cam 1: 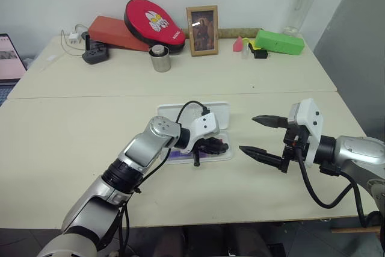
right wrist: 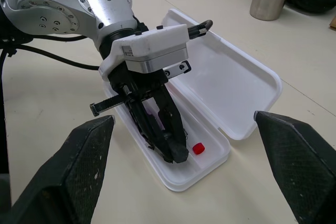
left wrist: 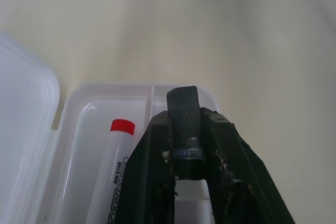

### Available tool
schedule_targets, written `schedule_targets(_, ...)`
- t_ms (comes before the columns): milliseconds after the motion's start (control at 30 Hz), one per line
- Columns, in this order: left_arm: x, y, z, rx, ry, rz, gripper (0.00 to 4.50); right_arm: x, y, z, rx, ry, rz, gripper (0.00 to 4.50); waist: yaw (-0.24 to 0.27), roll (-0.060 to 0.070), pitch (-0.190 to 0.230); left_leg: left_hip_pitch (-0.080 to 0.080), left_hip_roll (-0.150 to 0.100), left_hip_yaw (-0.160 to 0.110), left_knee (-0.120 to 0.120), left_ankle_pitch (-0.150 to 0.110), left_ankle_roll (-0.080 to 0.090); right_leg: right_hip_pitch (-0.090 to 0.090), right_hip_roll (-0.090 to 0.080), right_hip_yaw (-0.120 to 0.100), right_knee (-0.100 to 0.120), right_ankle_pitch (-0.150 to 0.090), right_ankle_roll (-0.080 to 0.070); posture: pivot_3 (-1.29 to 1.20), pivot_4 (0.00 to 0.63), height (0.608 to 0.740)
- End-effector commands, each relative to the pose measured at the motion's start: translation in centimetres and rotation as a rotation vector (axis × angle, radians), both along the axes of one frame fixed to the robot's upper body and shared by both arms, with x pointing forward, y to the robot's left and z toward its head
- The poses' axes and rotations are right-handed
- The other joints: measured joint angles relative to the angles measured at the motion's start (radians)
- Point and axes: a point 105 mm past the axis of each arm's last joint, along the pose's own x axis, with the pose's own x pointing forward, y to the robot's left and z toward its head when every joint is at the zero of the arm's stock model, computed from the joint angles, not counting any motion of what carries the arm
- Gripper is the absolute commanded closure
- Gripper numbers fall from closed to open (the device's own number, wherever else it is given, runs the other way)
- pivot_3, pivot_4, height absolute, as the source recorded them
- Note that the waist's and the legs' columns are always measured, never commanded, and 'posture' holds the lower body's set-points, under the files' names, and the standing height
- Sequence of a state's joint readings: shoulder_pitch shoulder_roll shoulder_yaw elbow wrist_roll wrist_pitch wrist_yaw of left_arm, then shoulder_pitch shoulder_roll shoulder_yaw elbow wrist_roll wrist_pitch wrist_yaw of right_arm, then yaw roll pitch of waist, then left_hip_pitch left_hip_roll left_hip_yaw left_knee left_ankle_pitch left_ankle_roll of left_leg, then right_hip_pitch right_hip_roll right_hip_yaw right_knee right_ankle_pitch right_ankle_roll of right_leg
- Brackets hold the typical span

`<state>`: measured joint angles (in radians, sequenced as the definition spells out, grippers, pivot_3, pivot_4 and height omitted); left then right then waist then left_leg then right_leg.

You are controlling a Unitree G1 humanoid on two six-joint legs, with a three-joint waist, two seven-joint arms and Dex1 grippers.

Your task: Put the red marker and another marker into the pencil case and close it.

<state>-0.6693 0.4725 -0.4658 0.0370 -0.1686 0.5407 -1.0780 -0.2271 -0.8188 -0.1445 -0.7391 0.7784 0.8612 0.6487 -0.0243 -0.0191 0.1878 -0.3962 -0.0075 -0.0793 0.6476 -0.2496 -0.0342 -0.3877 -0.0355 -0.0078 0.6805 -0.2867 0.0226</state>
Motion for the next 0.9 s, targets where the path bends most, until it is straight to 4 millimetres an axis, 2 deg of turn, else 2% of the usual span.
schedule_targets(33, -0.2, -0.5, 1.2, -0.022, -0.042, -0.022, 4.05, -0.2, 0.1, 1.1, 0.006, -0.049, 0.014, 0.00, 0.000, 0.000, 0.000, 0.000, 0.000, 0.000, 0.000, 0.000, 0.000, 0.000, 0.000, 0.000, 0.000, 0.000, 0.000, 0.00, 0.150, 0.740)
schedule_targets(67, -0.3, -0.5, 1.3, -0.020, -0.043, -0.028, 4.05, -0.2, 0.1, 1.1, 0.005, -0.048, 0.014, 0.00, 0.000, 0.000, 0.000, 0.000, 0.000, 0.000, 0.000, 0.000, 0.000, 0.000, 0.000, 0.000, 0.000, 0.000, 0.000, 0.00, 0.150, 0.740)
schedule_targets(133, -0.3, -0.6, 1.5, -0.031, -0.046, -0.030, 3.37, -0.2, 0.1, 1.1, 0.006, -0.048, 0.013, 0.00, 0.000, 0.000, 0.000, 0.000, 0.000, 0.000, 0.000, 0.000, 0.000, 0.000, 0.000, 0.000, 0.000, 0.000, 0.000, 0.00, 0.150, 0.740)
schedule_targets(167, -0.4, -0.6, 1.7, -0.038, -0.040, -0.034, 3.28, -0.2, 0.1, 1.0, 0.005, -0.047, 0.014, 0.00, 0.000, 0.000, 0.000, 0.000, 0.000, 0.000, 0.000, 0.000, 0.000, 0.000, 0.000, 0.000, 0.000, 0.000, 0.000, 0.00, 0.150, 0.740)
schedule_targets(400, -0.6, -0.7, 1.9, -0.039, -0.042, -0.034, 1.86, -0.2, 0.1, 1.1, 0.004, -0.047, 0.013, 0.00, 0.000, 0.000, 0.000, 0.000, 0.000, 0.000, 0.000, 0.000, 0.000, 0.000, 0.000, 0.000, 0.000, 0.000, 0.000, 0.00, 0.150, 0.740)
schedule_targets(600, -0.9, -0.8, 3.3, -0.082, -0.051, -0.043, 0.75, -0.2, 0.1, 1.1, 0.004, -0.046, 0.018, 0.00, 0.000, 0.000, 0.000, 0.000, 0.000, 0.000, 0.000, 0.000, 0.000, 0.000, 0.000, 0.000, 0.000, 0.000, 0.000, 0.00, 0.150, 0.740)
schedule_targets(733, -1.7, -1.5, 5.7, -0.190, -0.046, -0.063, 0.08, -0.2, 0.1, 1.2, 0.008, -0.044, 0.025, 0.00, -0.001, 0.000, 0.000, 0.000, 0.000, 0.000, 0.000, 0.000, 0.000, 0.000, 0.000, 0.000, 0.000, 0.000, 0.000, 0.00, 0.150, 0.740)
schedule_targets(833, -1.9, -1.7, 7.8, -0.272, -0.062, -0.058, 0.08, -0.1, 0.1, 1.3, 0.013, -0.043, 0.033, 0.00, -0.001, 0.000, 0.000, 0.000, 0.000, 0.000, 0.000, 0.000, 0.000, 0.000, 0.000, 0.000, 0.000, 0.000, 0.000, 0.00, 0.150, 0.740)
schedule_targets(900, -2.1, -1.2, 11.2, -0.366, -0.097, -0.057, 0.08, 0.0, 0.3, 1.8, 0.034, -0.051, 0.048, 0.00, -0.001, 0.000, 0.000, 0.000, 0.000, 0.000, 0.001, 0.000, 0.000, 0.000, 0.000, 0.000, 0.000, 0.000, 0.000, 0.00, 0.150, 0.740)
